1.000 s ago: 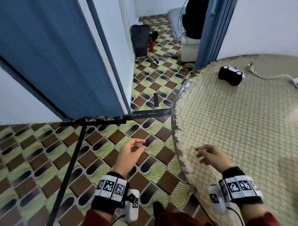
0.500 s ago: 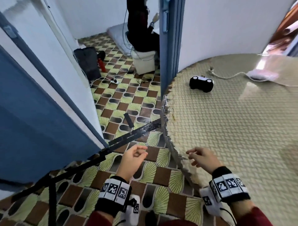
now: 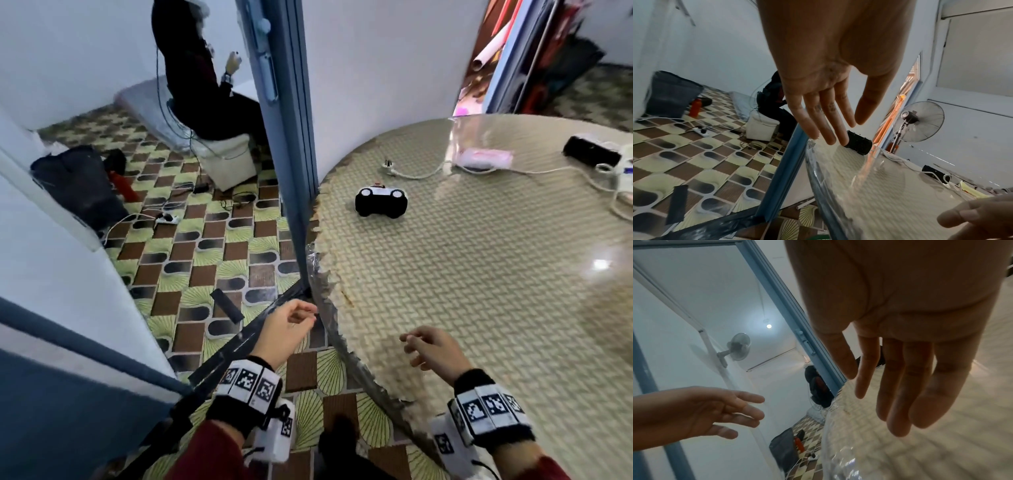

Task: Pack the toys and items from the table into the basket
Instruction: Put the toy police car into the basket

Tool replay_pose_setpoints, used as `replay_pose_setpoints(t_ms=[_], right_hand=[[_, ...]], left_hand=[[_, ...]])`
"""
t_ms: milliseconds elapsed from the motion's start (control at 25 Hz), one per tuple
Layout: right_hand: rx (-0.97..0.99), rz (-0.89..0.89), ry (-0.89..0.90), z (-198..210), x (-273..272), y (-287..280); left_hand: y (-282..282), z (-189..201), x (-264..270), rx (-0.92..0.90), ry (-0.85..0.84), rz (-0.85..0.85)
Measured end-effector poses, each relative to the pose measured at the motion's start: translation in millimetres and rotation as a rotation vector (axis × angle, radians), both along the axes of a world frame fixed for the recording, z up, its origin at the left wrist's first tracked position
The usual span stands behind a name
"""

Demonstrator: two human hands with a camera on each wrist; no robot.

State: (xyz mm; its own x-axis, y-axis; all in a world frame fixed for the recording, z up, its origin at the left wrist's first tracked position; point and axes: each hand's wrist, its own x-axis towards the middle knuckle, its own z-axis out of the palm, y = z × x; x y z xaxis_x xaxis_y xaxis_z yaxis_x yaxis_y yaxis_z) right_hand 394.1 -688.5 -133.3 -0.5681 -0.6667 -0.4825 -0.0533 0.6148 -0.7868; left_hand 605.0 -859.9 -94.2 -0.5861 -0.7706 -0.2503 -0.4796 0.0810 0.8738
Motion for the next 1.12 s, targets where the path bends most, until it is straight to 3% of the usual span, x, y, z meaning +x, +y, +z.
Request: replay_pose_setpoints(t_ms=[280,480,680,840,960,1120], right_hand=[[0.004,-0.077,0.015,1.7,-50.8,-80.5],[0.037,-0.109,0.040,13.0,-86.4,-130.7],[0.025,-0.188,0.238,22.1,-136.8,-194.4],[-0.032,-0.291,0.438,36.8,-176.6,-256.7],[0.097,-0.142,0.509,33.5,-207.4,-297.6],[0.380,0.183,0.441,25.6,-229.7,-319.2]], left_hand=[[-95.4,-15.6,-80.6,-0.016,-0.035,-0.127],[-149.6,-41.4,-131.4,-0.070,-0.182,-0.254],[-208.8,-65.3,-195.7,-0.178,-0.324,-0.377],[-247.2,-81.8,-235.4,-0.213,-0.504,-0.573],[-255.1,-96.9,-247.2,-0.232,-0.547,-0.698],[-254.4,-107.0,-246.5,-0.249,-0.543,-0.748]])
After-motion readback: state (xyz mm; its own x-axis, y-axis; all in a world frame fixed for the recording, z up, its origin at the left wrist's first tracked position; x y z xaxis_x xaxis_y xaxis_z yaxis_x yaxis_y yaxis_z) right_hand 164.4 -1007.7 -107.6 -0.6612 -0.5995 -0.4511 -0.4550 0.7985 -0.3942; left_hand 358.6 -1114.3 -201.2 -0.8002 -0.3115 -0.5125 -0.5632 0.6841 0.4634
